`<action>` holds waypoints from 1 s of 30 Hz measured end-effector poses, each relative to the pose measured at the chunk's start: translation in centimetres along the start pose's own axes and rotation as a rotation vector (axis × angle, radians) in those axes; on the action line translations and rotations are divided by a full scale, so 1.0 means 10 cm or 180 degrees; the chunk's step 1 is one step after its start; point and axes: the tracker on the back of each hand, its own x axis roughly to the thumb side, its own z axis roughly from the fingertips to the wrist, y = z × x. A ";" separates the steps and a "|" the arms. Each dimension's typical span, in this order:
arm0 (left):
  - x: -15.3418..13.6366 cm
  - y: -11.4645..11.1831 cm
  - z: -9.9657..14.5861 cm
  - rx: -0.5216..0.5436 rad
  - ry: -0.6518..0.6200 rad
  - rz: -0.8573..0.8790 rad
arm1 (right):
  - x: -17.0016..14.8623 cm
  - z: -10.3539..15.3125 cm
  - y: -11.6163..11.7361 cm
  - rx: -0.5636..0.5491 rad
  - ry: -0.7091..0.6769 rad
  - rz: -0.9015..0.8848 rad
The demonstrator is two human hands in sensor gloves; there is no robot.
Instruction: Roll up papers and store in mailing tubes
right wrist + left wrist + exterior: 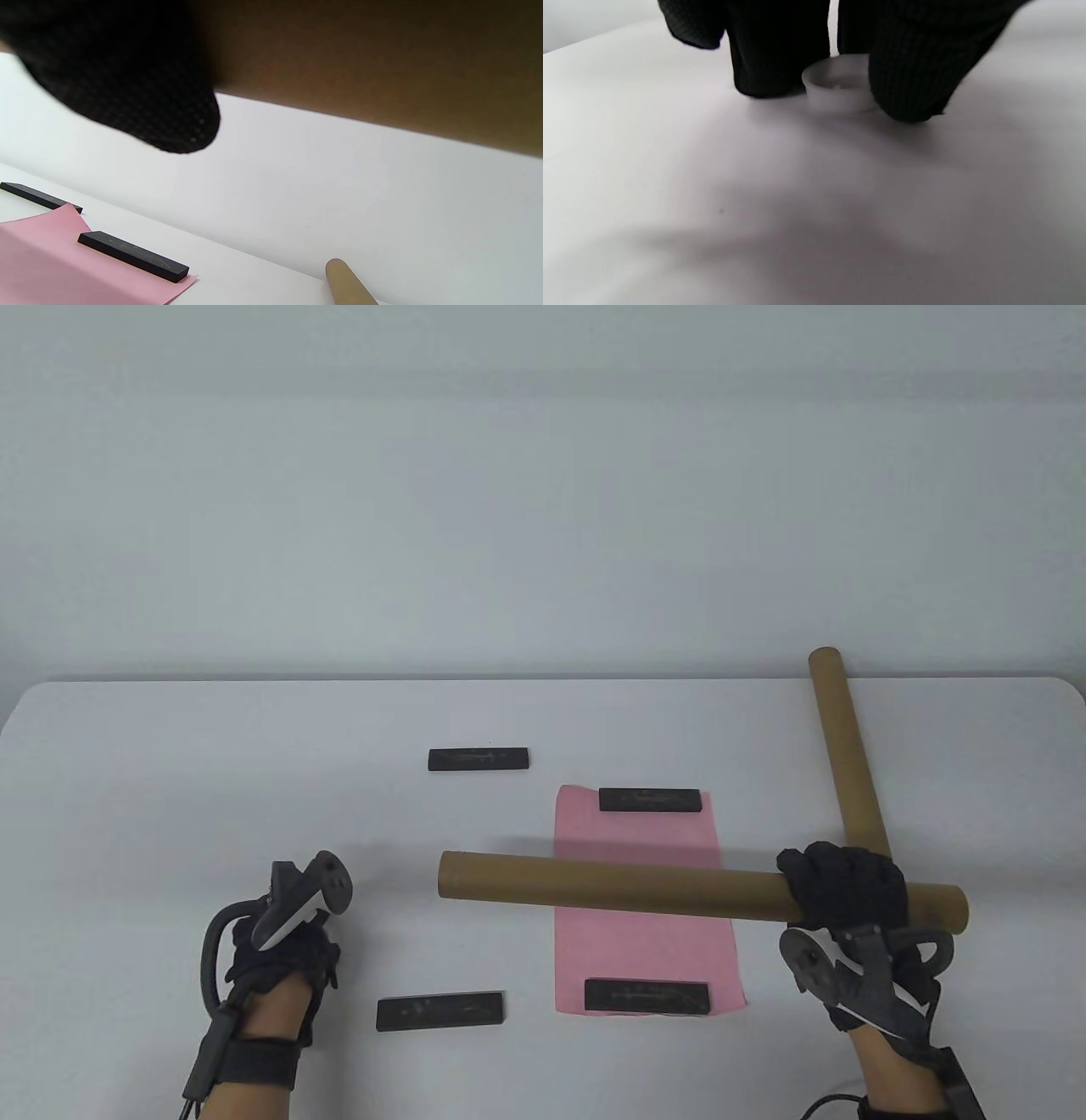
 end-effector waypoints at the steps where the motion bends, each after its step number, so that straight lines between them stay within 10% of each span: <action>1: 0.00 0.00 0.00 0.0022 -0.0018 -0.0002 | 0.00 0.00 0.00 0.0002 -0.0005 0.0002; 6: -0.06 0.13 0.11 0.0292 -0.0429 0.0677 | 0.00 0.01 0.00 -0.0001 -0.0028 -0.0035; 11: -0.05 0.35 0.37 0.0649 -0.1718 0.2235 | 0.00 0.01 0.02 0.0015 -0.0011 -0.0138; 18: 0.09 0.43 0.56 0.0492 -0.2789 0.3466 | 0.00 0.03 0.00 -0.0035 -0.0060 -0.0194; 30: 0.22 0.38 0.71 0.0790 -0.2631 0.3853 | 0.00 0.03 0.03 0.0000 -0.0019 -0.0273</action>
